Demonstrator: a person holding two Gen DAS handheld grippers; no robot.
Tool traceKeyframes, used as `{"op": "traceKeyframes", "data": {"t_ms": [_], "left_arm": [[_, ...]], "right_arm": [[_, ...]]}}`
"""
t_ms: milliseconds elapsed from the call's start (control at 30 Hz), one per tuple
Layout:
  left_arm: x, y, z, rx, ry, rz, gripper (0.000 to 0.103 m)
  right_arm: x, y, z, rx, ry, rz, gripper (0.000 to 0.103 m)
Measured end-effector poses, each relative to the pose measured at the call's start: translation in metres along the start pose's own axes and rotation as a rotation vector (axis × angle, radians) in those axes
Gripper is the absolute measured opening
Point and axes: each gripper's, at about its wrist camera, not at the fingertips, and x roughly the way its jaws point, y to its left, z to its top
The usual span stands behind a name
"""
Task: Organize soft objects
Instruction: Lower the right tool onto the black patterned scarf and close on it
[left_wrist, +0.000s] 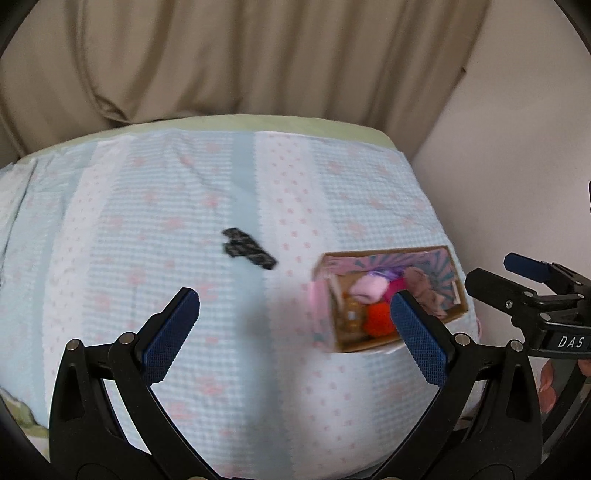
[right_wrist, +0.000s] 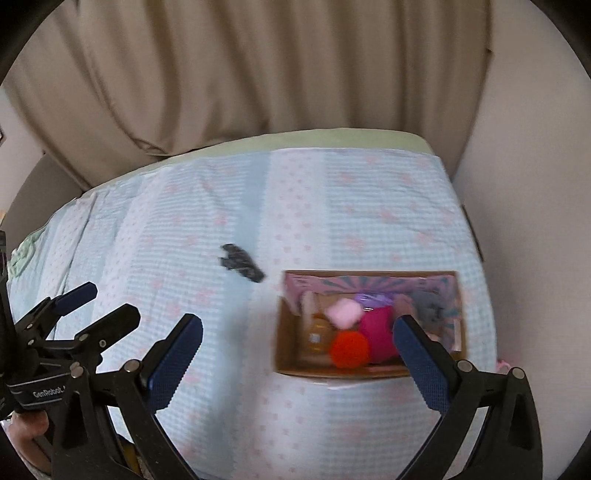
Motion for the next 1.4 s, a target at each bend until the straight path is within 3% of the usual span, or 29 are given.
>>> {"op": "traceKeyframes", "data": {"t_ms": [333, 667, 933, 1000, 1067, 1400], "left_arm": [[0.014, 0.113, -0.010, -0.068, 0.014, 0.060, 0.103], [0.092, 0.195, -0.022, -0.171, 0.083, 0.093, 0.103], [0.171, 0.229, -0.032, -0.237, 0.165, 0.118, 0.103], [0.191, 0.236, -0.034, -0.262, 0.189, 0.112, 0.103], [0.207, 0.238, -0.036, -0.268, 0.213, 0.114, 0.103], [0.241, 0.234, -0.033, -0.247, 0.258, 0.112, 0.103]], "right_arm": [[0.066, 0.087, 0.005, -0.046, 0.026, 0.084, 0.103], [0.180, 0.127, 0.025, -0.109, 0.101, 0.089, 0.103], [0.304, 0.126, 0.042, -0.193, 0.256, 0.012, 0.095], [0.336, 0.125, 0.044, -0.208, 0.317, -0.009, 0.085], [0.363, 0.123, 0.045, -0.214, 0.367, -0.010, 0.083], [0.421, 0.115, 0.041, -0.248, 0.451, 0.000, 0.063]]}}
